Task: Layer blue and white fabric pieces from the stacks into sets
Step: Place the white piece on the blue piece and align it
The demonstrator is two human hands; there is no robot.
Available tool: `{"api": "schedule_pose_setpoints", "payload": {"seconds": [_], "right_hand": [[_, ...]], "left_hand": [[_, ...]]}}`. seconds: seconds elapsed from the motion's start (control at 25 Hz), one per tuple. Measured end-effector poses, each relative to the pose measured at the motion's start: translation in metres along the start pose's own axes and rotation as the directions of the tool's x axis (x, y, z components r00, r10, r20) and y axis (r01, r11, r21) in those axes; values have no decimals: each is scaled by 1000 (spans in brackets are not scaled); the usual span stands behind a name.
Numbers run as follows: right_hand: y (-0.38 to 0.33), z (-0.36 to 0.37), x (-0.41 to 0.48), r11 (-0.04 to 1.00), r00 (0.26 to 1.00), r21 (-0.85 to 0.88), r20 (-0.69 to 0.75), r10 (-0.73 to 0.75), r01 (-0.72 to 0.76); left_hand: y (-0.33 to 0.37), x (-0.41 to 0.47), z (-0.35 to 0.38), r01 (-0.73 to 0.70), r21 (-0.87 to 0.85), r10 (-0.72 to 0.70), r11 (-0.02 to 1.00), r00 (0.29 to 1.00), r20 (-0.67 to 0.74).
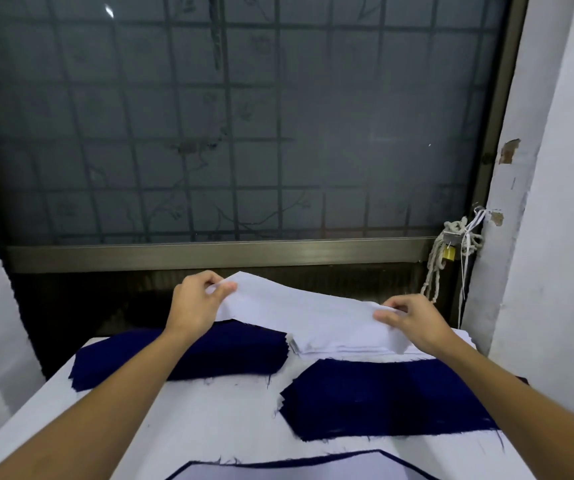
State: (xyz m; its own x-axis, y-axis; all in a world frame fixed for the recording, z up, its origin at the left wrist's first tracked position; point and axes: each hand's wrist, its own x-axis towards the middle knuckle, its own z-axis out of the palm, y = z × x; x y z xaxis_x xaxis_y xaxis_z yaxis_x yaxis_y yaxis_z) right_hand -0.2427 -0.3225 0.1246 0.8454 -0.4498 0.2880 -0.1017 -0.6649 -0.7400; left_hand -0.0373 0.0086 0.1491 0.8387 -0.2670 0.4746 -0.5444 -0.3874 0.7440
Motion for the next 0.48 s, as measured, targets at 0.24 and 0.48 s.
{"api": "schedule_pose_setpoints", "payload": {"seconds": [0.24,0.48], "right_hand": [[17,24,-51,966,992,230,-8,126,-121],[24,47,-90,883,974,425,-15,227,-199]], "left_hand": [[-44,-55,-32,143,21,-144,990,989,31],[-74,-112,-39,237,-50,-237,970,971,6]]}}
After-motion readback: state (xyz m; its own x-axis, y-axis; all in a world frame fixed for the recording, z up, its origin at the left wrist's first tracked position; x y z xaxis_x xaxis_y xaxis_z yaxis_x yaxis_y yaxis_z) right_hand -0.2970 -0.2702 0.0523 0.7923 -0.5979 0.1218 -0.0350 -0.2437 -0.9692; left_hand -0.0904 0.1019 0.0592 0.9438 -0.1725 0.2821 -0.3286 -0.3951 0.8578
